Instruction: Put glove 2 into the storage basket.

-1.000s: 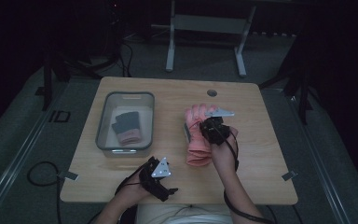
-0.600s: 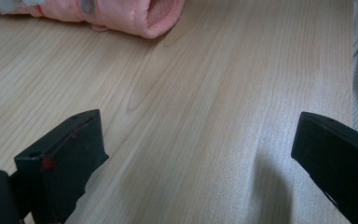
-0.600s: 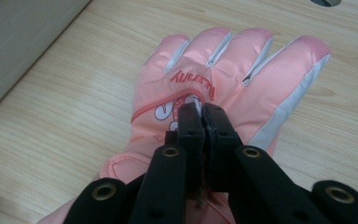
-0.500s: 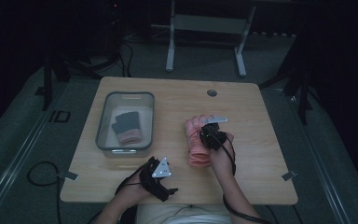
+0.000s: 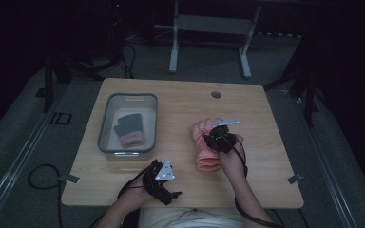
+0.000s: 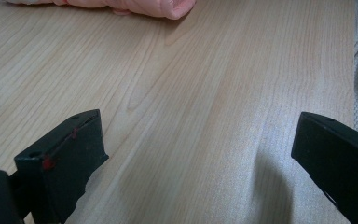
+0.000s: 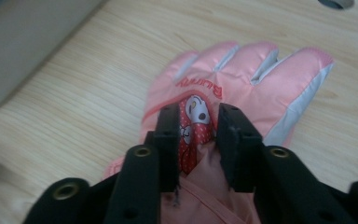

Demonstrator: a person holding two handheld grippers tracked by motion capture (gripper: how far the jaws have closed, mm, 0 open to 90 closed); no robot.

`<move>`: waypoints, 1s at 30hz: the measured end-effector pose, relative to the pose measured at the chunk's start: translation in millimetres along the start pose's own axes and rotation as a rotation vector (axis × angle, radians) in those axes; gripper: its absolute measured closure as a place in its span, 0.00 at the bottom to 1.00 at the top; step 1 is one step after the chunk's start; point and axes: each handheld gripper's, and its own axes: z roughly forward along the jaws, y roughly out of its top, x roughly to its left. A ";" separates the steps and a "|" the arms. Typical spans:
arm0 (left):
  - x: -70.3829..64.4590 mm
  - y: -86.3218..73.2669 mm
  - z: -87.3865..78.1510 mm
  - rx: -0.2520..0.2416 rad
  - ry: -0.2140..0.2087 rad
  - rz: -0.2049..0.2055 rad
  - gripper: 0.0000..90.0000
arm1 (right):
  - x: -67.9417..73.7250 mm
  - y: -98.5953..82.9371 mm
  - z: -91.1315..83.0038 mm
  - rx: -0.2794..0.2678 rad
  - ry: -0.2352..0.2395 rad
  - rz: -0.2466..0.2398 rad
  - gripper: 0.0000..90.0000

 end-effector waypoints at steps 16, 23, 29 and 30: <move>2.1 0.2 -0.2 0.002 -0.006 -0.015 0.02 | -5.6 3.4 -20.5 -0.070 0.046 -0.034 0.69; -0.1 2.2 -1.0 -0.005 -0.002 -0.016 0.02 | -13.5 5.0 -29.7 -0.093 0.058 -0.030 0.69; -3.5 14.9 -2.9 -0.040 -0.009 -0.065 0.02 | -41.1 6.3 -42.9 -0.104 0.062 -0.046 0.69; -3.4 18.9 -4.0 -0.050 -0.021 -0.075 0.03 | -45.6 6.7 -45.0 -0.105 0.073 -0.050 0.70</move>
